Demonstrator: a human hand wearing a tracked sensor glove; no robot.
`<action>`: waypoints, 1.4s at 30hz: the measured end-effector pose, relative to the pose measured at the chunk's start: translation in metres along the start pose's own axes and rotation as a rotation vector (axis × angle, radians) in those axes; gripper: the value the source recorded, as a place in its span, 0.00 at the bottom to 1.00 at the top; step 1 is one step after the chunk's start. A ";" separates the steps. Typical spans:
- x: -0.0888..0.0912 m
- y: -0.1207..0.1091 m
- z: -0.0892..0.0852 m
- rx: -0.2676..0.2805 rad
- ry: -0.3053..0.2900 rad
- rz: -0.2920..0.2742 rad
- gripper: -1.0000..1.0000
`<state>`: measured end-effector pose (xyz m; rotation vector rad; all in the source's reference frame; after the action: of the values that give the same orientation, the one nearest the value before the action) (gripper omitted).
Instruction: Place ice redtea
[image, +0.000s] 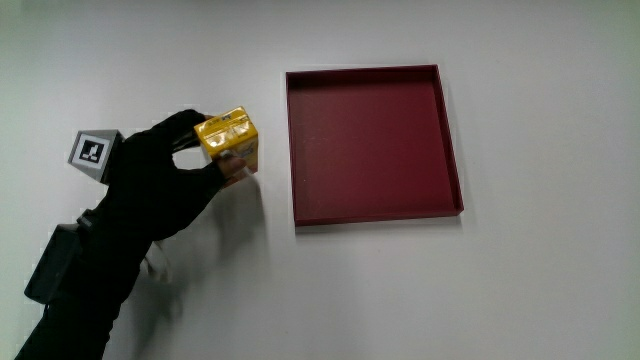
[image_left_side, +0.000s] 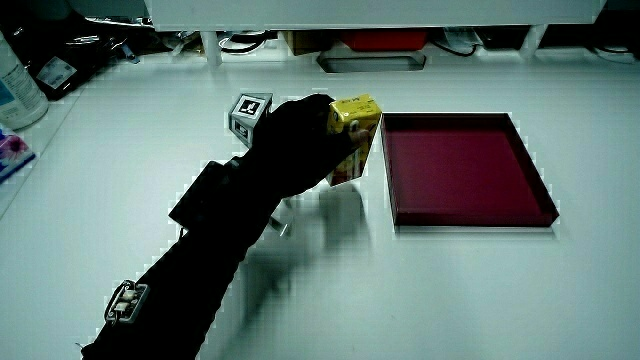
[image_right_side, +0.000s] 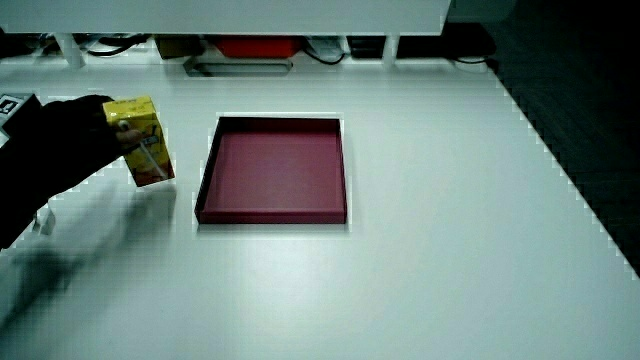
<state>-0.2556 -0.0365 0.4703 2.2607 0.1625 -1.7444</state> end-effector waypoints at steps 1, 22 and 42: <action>-0.004 -0.002 0.002 0.008 0.008 0.010 0.50; -0.048 -0.015 0.012 0.041 -0.103 0.034 0.50; -0.058 -0.033 0.013 0.008 -0.128 0.110 0.14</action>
<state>-0.2914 -0.0042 0.5176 2.1126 0.0041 -1.8270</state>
